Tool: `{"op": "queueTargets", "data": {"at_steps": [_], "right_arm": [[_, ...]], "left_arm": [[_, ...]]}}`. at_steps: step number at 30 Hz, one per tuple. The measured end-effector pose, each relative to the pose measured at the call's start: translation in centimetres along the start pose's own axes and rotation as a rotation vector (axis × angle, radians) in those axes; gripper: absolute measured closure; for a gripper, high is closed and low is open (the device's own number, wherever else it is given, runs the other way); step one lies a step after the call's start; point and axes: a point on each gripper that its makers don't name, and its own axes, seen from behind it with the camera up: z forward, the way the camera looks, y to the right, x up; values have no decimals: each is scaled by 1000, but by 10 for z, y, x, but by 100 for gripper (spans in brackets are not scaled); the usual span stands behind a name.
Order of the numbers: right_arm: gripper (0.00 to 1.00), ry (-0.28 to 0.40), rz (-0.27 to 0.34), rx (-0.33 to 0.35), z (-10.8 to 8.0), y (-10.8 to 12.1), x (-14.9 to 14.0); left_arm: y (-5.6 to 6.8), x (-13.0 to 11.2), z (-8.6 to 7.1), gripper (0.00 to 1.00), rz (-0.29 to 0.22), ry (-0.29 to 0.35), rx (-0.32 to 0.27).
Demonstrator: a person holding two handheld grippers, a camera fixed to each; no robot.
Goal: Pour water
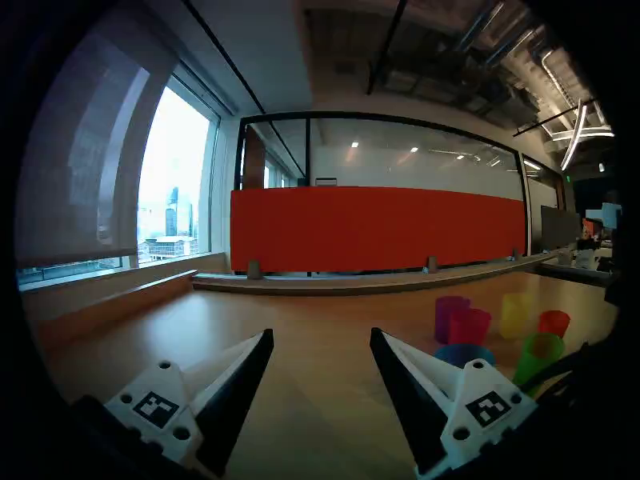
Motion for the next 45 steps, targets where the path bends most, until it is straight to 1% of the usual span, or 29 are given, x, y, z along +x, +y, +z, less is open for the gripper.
{"op": "queueTargets", "data": {"at_steps": [6, 9, 12, 15, 21, 27, 30, 33, 36, 39, 45], "right_arm": [[0, 22, -20, -1, 1, 0, -5], [0, 22, -27, -5, 4, 1, -14], [0, 21, -36, 6, 6, -2, -26], [1, 17, -32, 20, 8, -5, -36], [0, 9, 4, -10, 12, 5, -51], [0, -2, 30, -11, 16, 11, -67], [0, -12, 49, -27, 18, 17, -75], [0, -16, 51, -32, 19, 22, -80], [1, -23, 40, -31, 20, 23, -86], [1, -31, 30, -28, 21, 21, -92], [0, -48, 29, -30, 23, 18, -99]], "left_arm": [[0, 0, 0, 11, 0, 0, 0], [0, 0, 0, 11, 0, 0, 0], [0, 0, 0, 11, 0, 0, 0], [0, 0, 0, 11, 0, 0, 0], [0, 0, 0, 11, 0, 0, 0], [0, 0, 0, 11, 0, 0, 0], [0, 0, 0, 11, 0, 0, 0], [0, 0, 0, 11, 0, 0, 0], [0, 0, 0, 11, 0, 0, 0], [0, 0, 0, 11, 0, 0, 0], [-1, 0, 0, 11, 0, 0, 0]]}}
